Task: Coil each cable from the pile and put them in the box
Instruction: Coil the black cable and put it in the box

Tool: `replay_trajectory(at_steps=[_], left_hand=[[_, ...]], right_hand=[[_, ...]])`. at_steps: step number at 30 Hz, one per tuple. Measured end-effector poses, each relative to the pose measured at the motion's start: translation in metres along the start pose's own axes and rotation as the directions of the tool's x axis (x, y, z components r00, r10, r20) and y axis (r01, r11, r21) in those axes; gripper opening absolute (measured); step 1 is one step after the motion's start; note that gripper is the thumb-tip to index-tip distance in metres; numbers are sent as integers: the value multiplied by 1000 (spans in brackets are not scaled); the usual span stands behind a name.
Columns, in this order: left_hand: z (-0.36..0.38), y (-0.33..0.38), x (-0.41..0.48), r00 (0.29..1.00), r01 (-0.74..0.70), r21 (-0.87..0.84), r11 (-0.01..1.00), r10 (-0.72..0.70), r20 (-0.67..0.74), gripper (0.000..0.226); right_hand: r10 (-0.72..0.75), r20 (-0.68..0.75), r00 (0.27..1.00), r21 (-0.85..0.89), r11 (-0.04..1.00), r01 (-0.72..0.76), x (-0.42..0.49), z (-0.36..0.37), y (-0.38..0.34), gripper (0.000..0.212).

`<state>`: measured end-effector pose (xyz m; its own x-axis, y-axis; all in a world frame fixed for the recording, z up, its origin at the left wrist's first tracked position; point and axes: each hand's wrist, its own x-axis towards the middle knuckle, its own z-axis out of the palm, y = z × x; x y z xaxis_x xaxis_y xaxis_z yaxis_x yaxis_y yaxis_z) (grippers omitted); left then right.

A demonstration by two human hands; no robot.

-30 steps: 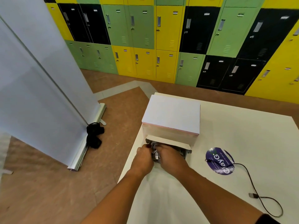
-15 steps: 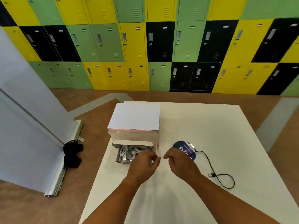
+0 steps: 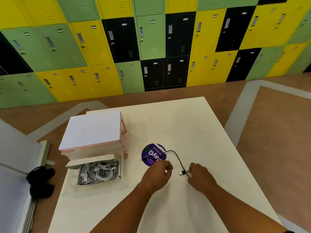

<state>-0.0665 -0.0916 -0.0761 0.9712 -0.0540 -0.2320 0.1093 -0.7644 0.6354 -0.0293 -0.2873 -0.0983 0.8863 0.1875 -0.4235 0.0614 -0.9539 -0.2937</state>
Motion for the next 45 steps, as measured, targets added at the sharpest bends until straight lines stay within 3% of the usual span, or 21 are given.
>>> replay_trajectory(at_steps=[3,6,11,13,16,19,21,24,27,29,31,32,33,35,38,40,45], left_hand=[[9,7,5,999,9,17,1000,-10,46,22],[9,14,10,997,-12,12,1000,11,75,28],[-11,30,22,995,-75,-38,996,77,55,37],[-26,38,26,996,-87,-161,983,85,-21,34],[-47,54,22,986,-129,-340,932,85,-140,24],[-61,67,18,965,-202,-397,895,114,-235,10],[-70,72,11,967,-221,-459,861,133,-216,16],[-79,72,5,974,-220,-426,878,170,-152,25],[-90,69,2,968,-229,-417,880,160,-195,35],[-100,71,2,974,-189,-494,849,97,-206,40],[-108,75,0,986,-136,-625,769,45,-159,43],[-112,75,0,991,-117,-681,723,38,-131,43],[-116,77,0,994,-104,-717,689,39,-106,43],[-123,79,0,996,-90,-750,655,53,-73,42],[-133,81,1,996,-89,-813,576,71,-58,41],[-138,80,2,995,-102,-830,548,65,-79,39],[-135,69,-2,999,-26,-802,597,-3,-35,32]], right_hand=[[1,40,999,-80,997,2,-3,6,6,14],[-19,26,999,-32,999,20,-1,-3,-1,8],[-66,-39,997,418,905,76,4,-55,-27,11],[-42,-43,998,633,772,60,3,-82,-40,13],[3,13,1000,911,411,-13,-4,-116,-58,11],[60,44,997,995,83,-49,-11,-141,-79,5],[129,56,990,995,-92,-45,-16,-155,-92,4],[166,41,985,979,-206,-7,-21,-172,-106,4],[229,-14,973,992,-122,43,-25,-183,-108,10],[288,-115,951,988,137,78,-23,-182,-103,22],[314,-305,899,853,509,112,-21,-175,-100,31],[273,-405,873,761,629,156,-21,-171,-101,28],[186,-485,854,688,684,242,-21,-167,-102,20],[-59,-542,838,608,660,440,-22,-161,-105,9],[-320,-406,856,619,592,515,-25,-156,-111,20],[-307,-383,871,610,624,488,-23,-154,-112,21],[-153,-486,860,630,621,466,-18,-157,-110,12]])
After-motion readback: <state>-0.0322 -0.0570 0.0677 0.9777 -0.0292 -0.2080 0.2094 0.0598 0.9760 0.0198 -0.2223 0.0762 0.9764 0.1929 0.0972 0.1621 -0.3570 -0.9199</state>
